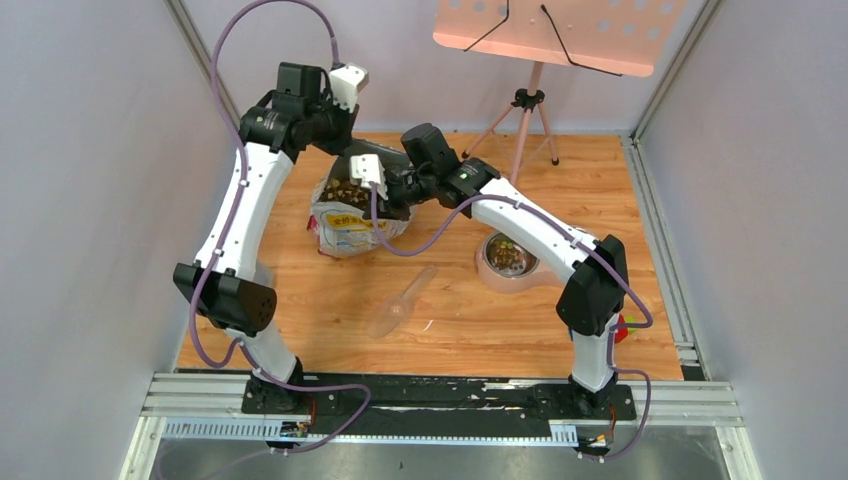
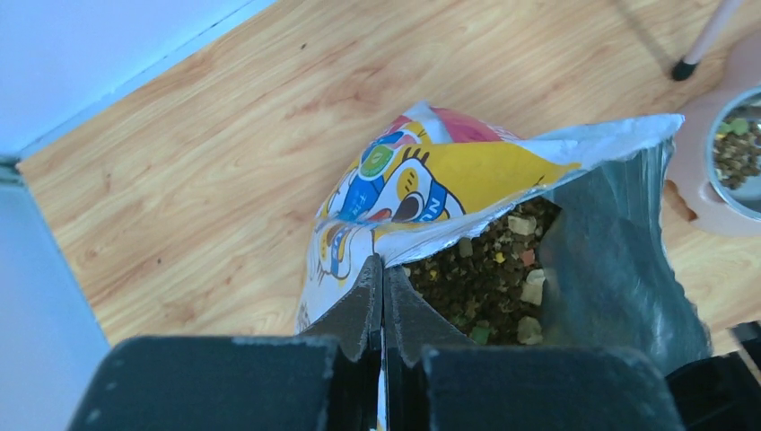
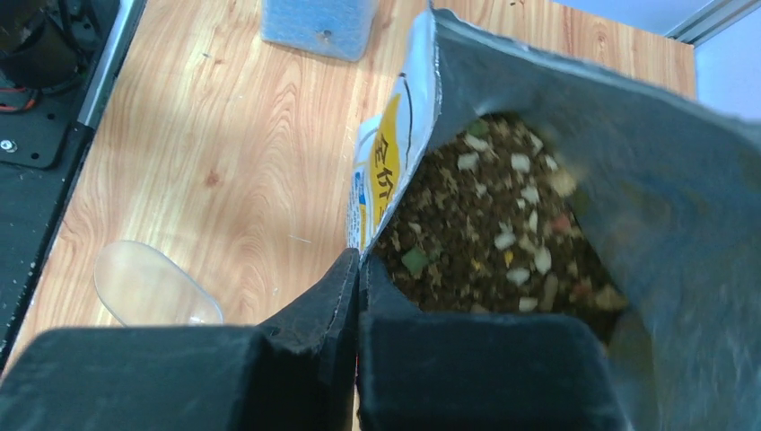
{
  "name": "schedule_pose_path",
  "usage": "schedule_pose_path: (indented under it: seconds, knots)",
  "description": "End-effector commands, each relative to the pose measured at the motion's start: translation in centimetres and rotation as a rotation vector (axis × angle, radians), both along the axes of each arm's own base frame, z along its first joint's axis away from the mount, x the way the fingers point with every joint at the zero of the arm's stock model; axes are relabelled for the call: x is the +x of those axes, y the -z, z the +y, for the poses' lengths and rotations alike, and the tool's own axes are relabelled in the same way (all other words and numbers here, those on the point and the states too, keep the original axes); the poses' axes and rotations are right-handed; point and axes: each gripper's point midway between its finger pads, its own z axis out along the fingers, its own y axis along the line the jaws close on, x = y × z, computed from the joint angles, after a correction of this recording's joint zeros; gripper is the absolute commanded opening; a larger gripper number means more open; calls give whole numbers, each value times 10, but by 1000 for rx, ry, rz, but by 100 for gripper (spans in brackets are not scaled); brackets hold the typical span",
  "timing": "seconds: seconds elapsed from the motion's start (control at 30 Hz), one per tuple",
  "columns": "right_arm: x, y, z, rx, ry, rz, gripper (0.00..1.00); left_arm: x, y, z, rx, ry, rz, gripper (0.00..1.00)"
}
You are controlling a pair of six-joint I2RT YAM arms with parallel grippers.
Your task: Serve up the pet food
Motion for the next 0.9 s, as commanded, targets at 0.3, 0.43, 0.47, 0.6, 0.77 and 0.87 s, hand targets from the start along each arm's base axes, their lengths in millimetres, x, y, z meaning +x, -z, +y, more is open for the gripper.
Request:
schedule_pose_path:
  seconds: [0.3,0.43,0.47,0.6,0.77,0.87]
  knots:
    - [-36,-182,6,391,-70,-222,0,-15,-135,-54,-199,166,-392,0]
    - [-27,-168,12,366,-50,-220,0,-19,-124,-59,-201,199,-359,0]
    - [-25,-160,13,352,-46,-212,0,-18,-118,-58,-194,200,-344,0]
    - [-22,-140,13,314,-35,-189,0,-20,-108,-56,-177,190,-325,0]
    - [-16,-129,10,288,-8,-201,0,-28,-120,-27,-86,124,-378,42]
    - [-12,-129,8,283,9,-205,0,-48,-132,11,-40,81,-402,74]
